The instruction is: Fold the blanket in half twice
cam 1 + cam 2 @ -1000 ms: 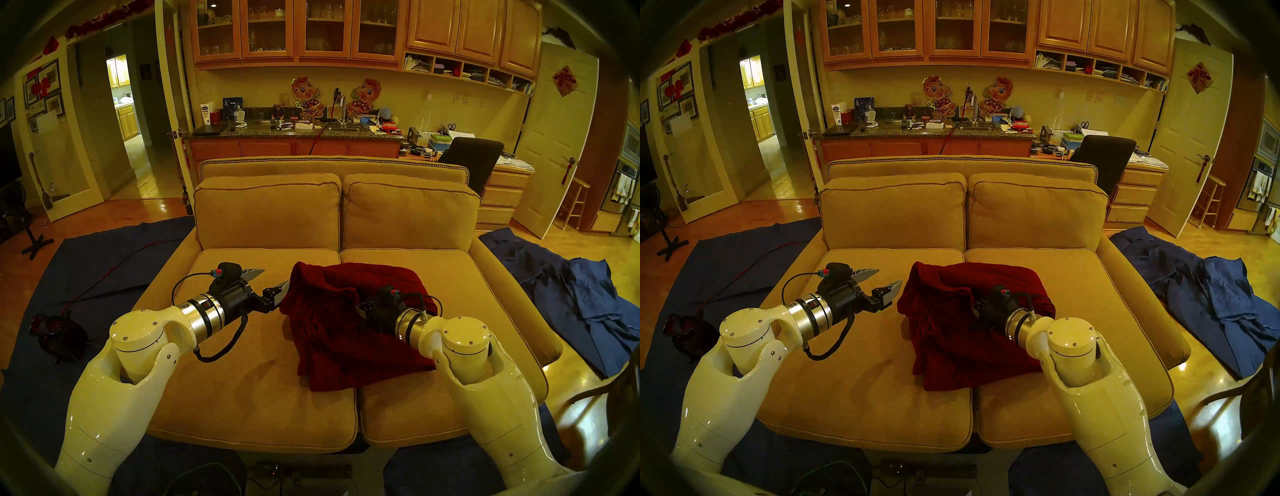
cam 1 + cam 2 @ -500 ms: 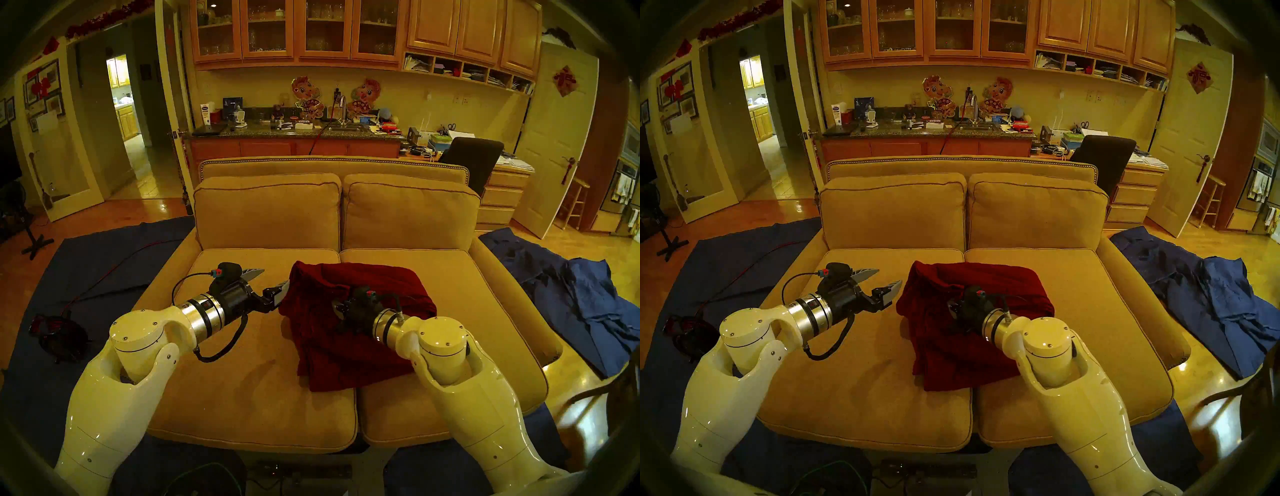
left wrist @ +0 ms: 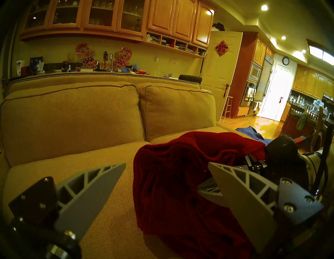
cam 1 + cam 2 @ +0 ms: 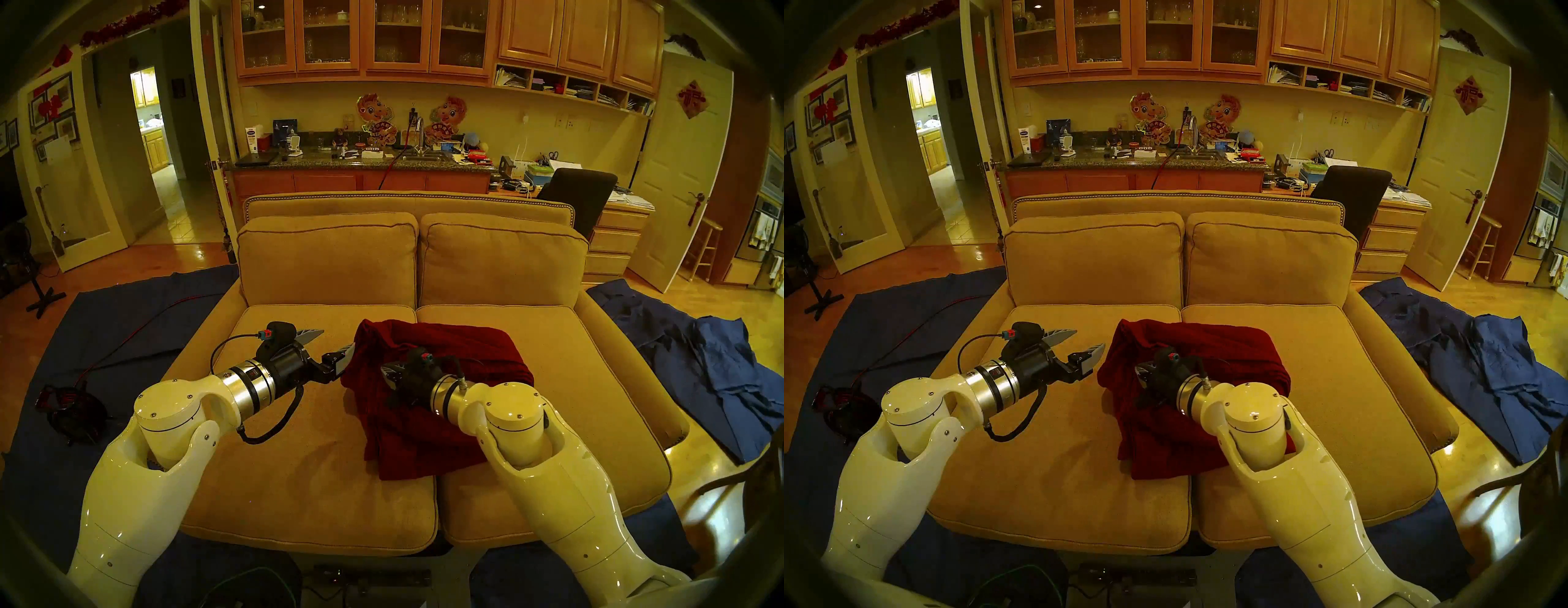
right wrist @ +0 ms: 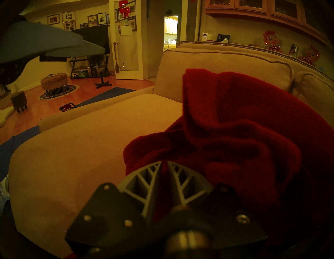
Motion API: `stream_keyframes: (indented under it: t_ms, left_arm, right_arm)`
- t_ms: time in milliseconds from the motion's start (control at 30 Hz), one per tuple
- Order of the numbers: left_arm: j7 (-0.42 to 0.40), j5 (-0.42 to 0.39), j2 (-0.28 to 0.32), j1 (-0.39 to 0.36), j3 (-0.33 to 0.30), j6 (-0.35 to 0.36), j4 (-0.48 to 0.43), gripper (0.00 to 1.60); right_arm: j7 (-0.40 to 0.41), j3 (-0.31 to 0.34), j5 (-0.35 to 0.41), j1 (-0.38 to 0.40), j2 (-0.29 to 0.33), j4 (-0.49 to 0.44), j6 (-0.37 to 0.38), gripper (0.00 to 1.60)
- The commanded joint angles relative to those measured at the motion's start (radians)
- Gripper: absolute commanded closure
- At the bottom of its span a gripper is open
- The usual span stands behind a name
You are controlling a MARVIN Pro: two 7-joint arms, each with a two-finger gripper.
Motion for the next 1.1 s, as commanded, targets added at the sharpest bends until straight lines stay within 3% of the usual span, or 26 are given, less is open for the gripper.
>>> stream_keyframes:
  t_ms: [0,300,400,633,700,800,967,1000,1067]
  left_arm:
    - [0.001,0.001,0.002,-0.008,-0.003,0.000,-0.010,0.00]
    - [-0.001,0.002,0.001,-0.008,-0.003,-0.001,-0.009,0.00]
    - [-0.001,0.002,0.001,-0.008,-0.004,-0.001,-0.009,0.00]
    - [-0.002,0.003,0.000,-0.008,-0.004,0.000,-0.010,0.00]
    - [-0.001,0.003,0.000,-0.008,-0.004,0.000,-0.010,0.00]
    - [-0.001,0.003,0.000,-0.008,-0.004,0.001,-0.010,0.00]
    - [-0.002,0.004,0.000,-0.008,-0.005,0.001,-0.010,0.00]
    - [-0.002,0.004,0.000,-0.008,-0.005,0.001,-0.010,0.00]
    - [-0.002,0.004,-0.001,-0.008,-0.005,0.002,-0.010,0.00]
  right_arm:
    - [0.025,0.034,0.025,-0.026,0.034,-0.100,0.021,1.04]
    - [0.118,0.144,0.110,-0.117,0.106,-0.232,-0.017,0.98]
    - [0.141,0.174,0.121,-0.151,0.133,-0.277,-0.034,0.88]
    - [0.156,0.181,0.018,-0.249,0.242,-0.353,-0.155,0.77]
    - [0.152,0.190,-0.001,-0.267,0.249,-0.349,-0.180,0.64]
    - [0.135,0.186,-0.050,-0.277,0.254,-0.333,-0.222,0.58]
    - [0.106,0.162,-0.105,-0.257,0.230,-0.285,-0.274,0.48]
    - [0.104,0.157,-0.111,-0.250,0.226,-0.277,-0.278,0.36]
    - [0.098,0.149,-0.118,-0.233,0.216,-0.268,-0.279,0.32]
